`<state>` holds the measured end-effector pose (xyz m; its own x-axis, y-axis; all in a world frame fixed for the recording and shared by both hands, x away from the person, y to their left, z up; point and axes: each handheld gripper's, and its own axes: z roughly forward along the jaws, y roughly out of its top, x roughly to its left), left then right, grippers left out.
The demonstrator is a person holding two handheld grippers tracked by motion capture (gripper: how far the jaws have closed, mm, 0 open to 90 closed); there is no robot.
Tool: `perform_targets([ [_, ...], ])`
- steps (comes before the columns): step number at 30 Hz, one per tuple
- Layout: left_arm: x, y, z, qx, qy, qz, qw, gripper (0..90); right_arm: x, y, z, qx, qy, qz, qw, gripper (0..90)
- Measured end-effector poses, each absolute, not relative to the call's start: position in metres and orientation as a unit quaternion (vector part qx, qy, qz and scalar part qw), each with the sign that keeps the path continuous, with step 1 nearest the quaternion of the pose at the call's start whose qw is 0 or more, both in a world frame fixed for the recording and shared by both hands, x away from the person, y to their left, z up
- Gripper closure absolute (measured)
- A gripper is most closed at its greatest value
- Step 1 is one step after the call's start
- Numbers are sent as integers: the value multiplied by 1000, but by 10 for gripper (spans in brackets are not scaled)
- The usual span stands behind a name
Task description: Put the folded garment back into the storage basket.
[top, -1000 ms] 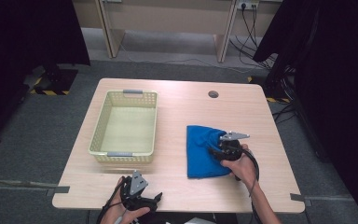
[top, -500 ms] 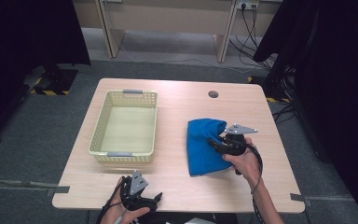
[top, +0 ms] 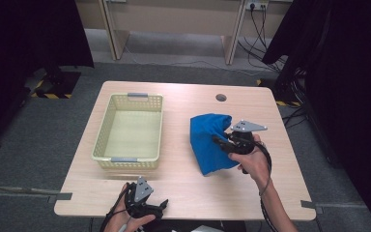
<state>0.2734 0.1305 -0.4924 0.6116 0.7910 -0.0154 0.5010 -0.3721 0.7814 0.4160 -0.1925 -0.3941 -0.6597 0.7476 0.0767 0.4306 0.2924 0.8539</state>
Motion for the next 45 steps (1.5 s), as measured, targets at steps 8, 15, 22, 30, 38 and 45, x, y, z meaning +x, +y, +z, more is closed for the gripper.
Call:
perform_targets([
  [8,273,131,-492,807,400,185,392,15,419,-186,-381,366,781,478,164,679],
  [15,273,131,-492,807,400,185,393,15,425,-173,-369,359,783,483,160,679],
  [22,273,131,-492,808,399,185,392,15,428,-155,-356,346,787,485,156,678],
  [30,273,131,-492,808,399,185,392,15,431,-136,-342,336,789,493,149,678],
  [38,274,131,-492,808,399,184,392,15,436,-114,-328,327,793,494,144,678],
  [45,274,131,-492,808,398,184,392,15,442,-92,-318,323,796,494,134,678],
])
